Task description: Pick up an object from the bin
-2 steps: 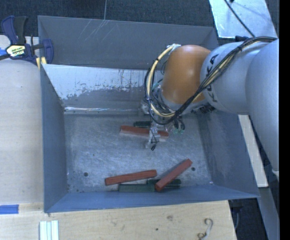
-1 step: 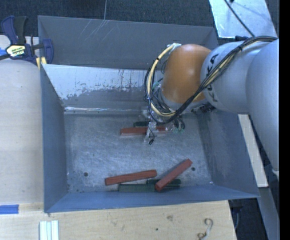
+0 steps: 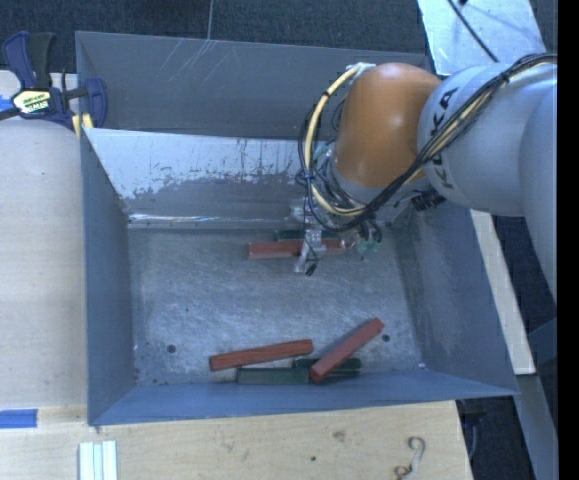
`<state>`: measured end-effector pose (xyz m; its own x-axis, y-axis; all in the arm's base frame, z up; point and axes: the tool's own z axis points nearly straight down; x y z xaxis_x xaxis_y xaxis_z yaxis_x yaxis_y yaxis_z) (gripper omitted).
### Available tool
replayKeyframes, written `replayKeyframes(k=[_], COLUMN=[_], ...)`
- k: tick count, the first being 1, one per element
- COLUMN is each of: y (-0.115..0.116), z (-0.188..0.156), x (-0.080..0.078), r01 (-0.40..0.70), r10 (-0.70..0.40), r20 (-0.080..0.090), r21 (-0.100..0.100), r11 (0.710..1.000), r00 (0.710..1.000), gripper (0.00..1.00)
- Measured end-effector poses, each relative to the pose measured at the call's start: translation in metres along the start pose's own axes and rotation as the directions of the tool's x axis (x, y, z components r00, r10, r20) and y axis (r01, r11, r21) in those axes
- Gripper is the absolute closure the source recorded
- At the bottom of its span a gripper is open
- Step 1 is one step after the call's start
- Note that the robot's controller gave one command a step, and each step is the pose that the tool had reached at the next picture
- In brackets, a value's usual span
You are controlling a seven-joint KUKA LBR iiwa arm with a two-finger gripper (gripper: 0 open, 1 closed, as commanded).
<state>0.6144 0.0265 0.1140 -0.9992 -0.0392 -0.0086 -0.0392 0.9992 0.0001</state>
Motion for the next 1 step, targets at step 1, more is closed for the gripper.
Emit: replayKeyframes(k=[1], y=[-0.0002], z=[-0.0170], x=[-0.0010], r01=[-0.001], r10=[0.001], r20=[-0.004], r21=[0.000], r11=[1.000], r00=[1.000], gripper=[1.00])
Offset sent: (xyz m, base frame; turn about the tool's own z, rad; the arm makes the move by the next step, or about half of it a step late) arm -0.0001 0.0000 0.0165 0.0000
